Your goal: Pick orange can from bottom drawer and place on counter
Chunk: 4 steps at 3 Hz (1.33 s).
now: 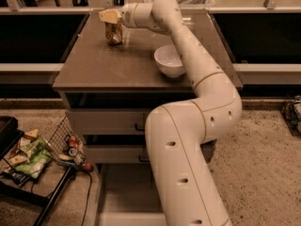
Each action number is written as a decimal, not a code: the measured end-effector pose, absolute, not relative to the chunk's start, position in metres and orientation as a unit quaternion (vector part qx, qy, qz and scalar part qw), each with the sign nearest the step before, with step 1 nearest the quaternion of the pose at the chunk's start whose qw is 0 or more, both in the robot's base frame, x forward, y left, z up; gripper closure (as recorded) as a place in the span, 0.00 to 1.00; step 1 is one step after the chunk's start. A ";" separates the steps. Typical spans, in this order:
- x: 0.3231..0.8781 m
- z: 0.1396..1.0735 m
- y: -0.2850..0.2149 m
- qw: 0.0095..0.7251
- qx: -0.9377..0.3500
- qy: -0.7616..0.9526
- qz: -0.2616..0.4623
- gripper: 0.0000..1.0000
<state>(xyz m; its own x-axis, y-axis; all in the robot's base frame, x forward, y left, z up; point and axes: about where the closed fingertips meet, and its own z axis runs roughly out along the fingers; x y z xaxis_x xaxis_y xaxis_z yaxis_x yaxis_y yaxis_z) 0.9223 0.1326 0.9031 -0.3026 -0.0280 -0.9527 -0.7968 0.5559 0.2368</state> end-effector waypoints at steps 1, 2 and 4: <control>0.923 0.904 0.134 0.516 -0.289 0.716 0.372 0.58; 0.923 0.906 0.134 0.516 -0.289 0.716 0.372 0.35; 0.923 0.905 0.136 0.514 -0.291 0.716 0.372 0.00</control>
Offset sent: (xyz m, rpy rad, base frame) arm 0.0010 0.0011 0.0005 -0.0015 -0.0009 -0.0001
